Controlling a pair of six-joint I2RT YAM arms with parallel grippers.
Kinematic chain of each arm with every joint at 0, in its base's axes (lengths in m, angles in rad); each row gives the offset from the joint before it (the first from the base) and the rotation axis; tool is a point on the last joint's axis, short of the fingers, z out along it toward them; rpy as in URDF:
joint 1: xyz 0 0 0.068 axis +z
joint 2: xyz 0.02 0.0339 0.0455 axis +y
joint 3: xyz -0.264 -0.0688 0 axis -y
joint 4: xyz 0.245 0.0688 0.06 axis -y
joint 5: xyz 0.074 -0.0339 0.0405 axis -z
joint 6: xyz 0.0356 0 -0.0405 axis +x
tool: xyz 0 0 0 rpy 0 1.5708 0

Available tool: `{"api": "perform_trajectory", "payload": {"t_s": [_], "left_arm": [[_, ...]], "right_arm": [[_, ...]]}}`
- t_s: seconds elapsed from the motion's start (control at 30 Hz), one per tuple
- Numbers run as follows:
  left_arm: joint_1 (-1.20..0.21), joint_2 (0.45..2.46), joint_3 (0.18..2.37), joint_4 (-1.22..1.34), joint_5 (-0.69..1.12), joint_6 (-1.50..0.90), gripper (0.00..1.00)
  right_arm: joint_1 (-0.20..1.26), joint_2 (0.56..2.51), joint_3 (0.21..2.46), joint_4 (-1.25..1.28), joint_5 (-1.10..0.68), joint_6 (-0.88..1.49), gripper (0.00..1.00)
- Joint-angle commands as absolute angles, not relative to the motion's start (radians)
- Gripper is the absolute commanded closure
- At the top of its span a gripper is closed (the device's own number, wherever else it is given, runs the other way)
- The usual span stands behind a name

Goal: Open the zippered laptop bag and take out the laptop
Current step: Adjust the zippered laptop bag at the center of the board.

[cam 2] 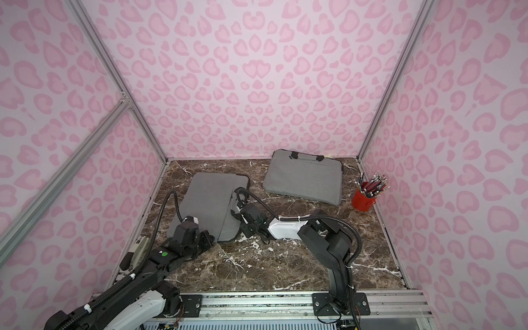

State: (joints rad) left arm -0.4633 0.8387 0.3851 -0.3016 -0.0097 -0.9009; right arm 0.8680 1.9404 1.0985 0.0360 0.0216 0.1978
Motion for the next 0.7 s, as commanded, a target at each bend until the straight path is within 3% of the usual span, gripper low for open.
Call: {"api": "perform_trajectory", "payload": {"t_s": [0.0,0.67], "left_arm": [[-0.454,0.822,0.378,-0.475,-0.133,-0.874,0.99],[-0.450,0.641,0.374,-0.719,-0.325,-1.032,0.99]], "right_arm": [[0.818,1.963,1.108,-0.069,0.276,0.187,1.00],[0.771,2.003,1.160,-0.062,0.253,0.189,1.00]]}}
